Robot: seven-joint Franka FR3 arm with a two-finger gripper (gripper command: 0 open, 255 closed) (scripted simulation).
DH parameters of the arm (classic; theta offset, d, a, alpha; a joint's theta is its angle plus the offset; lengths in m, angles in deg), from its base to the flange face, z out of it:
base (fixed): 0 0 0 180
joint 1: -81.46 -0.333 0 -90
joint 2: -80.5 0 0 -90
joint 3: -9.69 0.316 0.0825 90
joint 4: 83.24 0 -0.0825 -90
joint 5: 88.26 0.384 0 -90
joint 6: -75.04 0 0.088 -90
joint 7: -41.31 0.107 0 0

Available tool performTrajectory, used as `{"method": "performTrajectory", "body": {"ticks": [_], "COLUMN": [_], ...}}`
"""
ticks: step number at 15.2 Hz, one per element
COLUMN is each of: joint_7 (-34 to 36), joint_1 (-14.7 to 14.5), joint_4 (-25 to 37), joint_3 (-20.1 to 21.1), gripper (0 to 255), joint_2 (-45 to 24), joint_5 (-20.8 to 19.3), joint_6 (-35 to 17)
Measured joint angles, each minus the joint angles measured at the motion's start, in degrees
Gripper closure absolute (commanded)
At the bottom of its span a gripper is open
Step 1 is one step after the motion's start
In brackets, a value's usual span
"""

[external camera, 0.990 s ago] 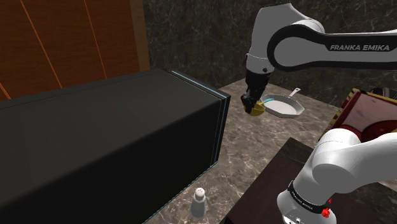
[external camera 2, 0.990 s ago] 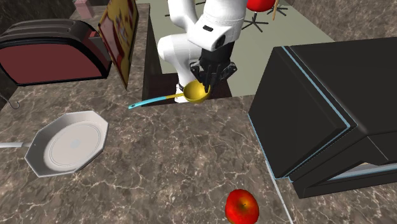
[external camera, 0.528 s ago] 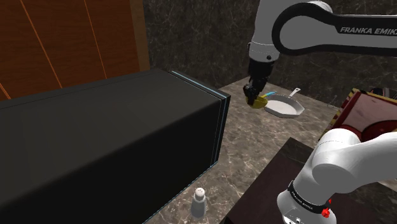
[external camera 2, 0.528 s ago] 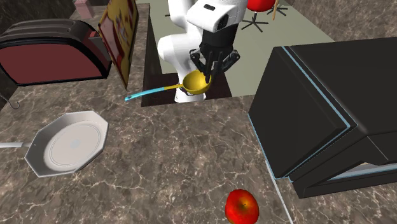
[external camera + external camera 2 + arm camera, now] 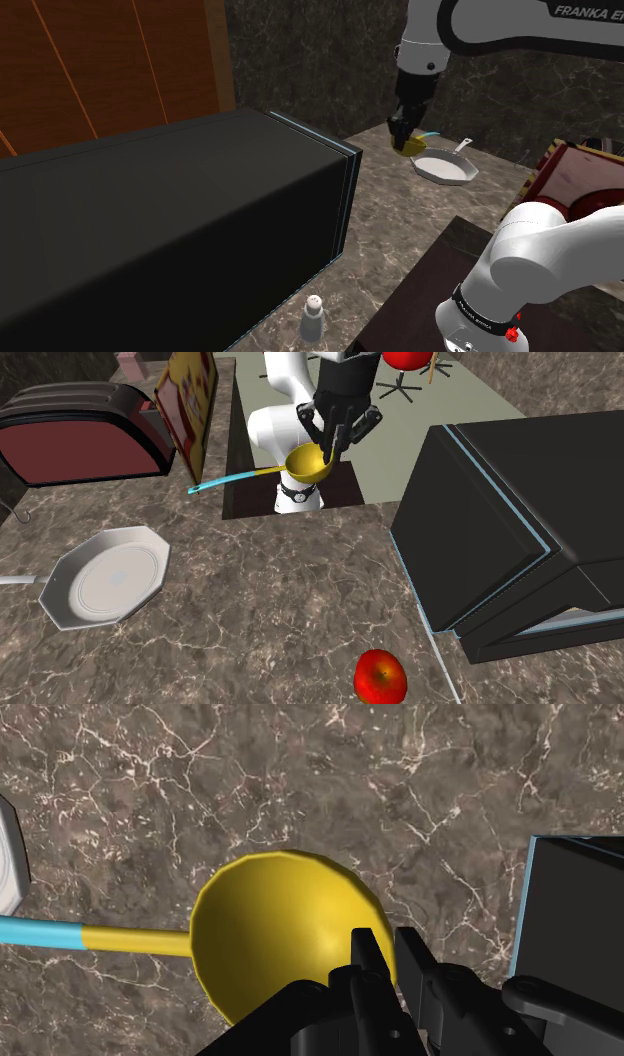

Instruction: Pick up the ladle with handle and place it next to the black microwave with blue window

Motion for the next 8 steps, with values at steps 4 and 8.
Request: {"method": "performTrajectory", "body": {"ticks": [4, 8], "joint_7": [-0.20, -0.40], "joint_1": [0.13, 0.27], "joint_4": [3.81, 7.74], "joint_3": [-0.06, -0.11], "gripper": [255, 255], "joint_2": [-1.04, -2.27], "joint_5": [-0.13, -0.27], "joint_6": [2.75, 5.46]}}
